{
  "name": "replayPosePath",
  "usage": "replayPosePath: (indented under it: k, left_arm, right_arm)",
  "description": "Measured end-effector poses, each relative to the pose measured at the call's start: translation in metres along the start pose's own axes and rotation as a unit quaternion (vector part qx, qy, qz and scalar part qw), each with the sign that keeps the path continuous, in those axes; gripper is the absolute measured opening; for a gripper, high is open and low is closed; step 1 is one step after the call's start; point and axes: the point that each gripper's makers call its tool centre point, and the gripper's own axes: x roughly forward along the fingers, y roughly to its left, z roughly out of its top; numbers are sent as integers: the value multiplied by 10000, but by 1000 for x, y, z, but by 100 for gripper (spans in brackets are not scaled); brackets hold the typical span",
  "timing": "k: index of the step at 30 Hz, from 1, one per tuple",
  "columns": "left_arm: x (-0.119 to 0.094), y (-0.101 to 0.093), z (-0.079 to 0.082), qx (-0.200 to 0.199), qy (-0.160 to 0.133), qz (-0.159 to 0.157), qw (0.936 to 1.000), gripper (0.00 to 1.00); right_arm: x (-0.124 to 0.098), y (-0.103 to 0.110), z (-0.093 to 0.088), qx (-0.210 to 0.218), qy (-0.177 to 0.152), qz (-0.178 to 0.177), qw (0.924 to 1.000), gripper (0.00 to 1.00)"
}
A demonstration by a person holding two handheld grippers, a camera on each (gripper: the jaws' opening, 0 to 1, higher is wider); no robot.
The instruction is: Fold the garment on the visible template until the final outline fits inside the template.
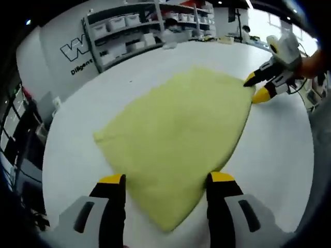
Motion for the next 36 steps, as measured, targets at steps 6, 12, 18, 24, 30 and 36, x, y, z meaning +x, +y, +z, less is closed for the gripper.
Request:
replayPosePath:
  k: [6,12,18,24,30,36]
  left_arm:
    - [4,7,3,195,32,66,9998,59]
    - [3,12,2,235,94,102,9996,59]
    - [-15,-5,12,252,-326,-252,9988,54]
    - [-18,-5,24,-197,-555,-254,9979,58]
    - [-9,19,13,20,-215,500,9985,44]
    - [-8,1,6,434,-21,307,9986,43]
  right_arm:
    - [1,3,0,85,-20,-51,9999,39]
    - [3,5,2,158,-66,-105,9998,42]
    - [-1,7,5,199,-71,52,9998,46]
    - [-5,3,17,223,-364,43,9991,47]
    - [-7,-8,9,475,-259,-8,9985,48]
    - [-10,-5,-4,304,-112,68,9995,51]
